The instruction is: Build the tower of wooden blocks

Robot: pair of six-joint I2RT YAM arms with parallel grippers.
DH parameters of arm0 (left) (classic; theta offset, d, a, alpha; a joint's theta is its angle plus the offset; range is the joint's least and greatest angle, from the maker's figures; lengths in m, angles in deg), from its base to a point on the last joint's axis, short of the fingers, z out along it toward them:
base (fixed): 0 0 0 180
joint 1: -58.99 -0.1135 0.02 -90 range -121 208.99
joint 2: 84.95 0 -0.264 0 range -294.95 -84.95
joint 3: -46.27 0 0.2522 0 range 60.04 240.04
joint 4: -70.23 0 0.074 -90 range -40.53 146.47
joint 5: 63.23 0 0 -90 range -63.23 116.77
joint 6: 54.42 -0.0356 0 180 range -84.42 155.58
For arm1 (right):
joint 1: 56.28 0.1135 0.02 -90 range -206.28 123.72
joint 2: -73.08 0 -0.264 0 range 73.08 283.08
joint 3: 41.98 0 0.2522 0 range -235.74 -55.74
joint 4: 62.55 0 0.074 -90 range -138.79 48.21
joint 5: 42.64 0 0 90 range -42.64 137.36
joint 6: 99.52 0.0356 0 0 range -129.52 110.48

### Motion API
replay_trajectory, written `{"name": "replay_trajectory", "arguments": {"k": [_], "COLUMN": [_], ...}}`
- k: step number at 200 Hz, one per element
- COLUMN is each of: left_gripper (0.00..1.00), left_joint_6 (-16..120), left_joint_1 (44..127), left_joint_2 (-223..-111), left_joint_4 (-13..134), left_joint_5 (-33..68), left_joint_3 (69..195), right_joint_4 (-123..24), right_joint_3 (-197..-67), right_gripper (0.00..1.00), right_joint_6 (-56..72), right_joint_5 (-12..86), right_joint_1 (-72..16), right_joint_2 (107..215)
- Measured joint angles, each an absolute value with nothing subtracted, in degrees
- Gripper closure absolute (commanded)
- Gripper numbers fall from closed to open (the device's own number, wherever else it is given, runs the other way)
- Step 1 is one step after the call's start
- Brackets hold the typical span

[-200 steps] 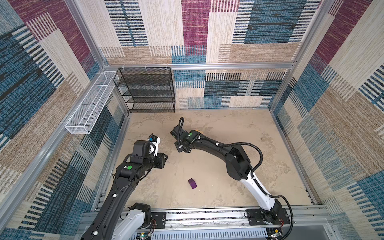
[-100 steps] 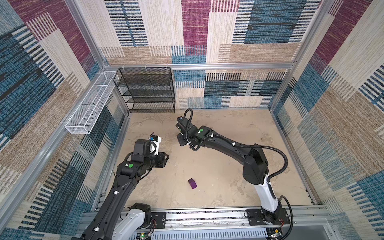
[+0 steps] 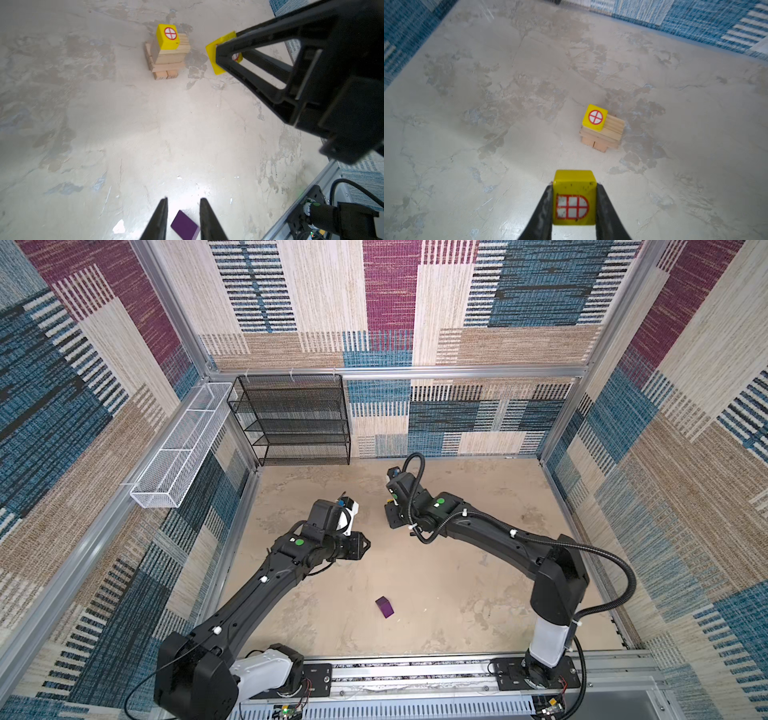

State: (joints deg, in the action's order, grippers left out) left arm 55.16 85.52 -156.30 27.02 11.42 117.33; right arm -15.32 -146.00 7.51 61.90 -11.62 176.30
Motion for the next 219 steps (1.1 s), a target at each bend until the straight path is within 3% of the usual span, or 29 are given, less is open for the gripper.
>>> {"name": "replay_trajectory", "arguments": {"k": [33,75,219], "left_gripper": [0.71,0.72,0.72], "left_joint_6": [55.4,55.3,54.6], "left_joint_1": [90.2,92.4,92.6], "left_joint_2": [-162.8,-166.8,-161.9], "left_joint_4": [29.9,32.3,33.7], "left_joint_5": [11.8,11.6,16.1], "left_joint_3": [122.2,124.2,120.5], "right_joint_4": [-16.8,-17.1,-18.4], "right_joint_3": [-137.8,-135.1,-152.7], "right_gripper": [1.0,1.0,1.0], "right_joint_6": [9.2,10.1,10.5], "right_joint_5": [61.3,59.7,53.4], "right_joint_1": [-17.2,-20.1,-21.8], "right_joint_2": [170.4,170.9,189.3]}}
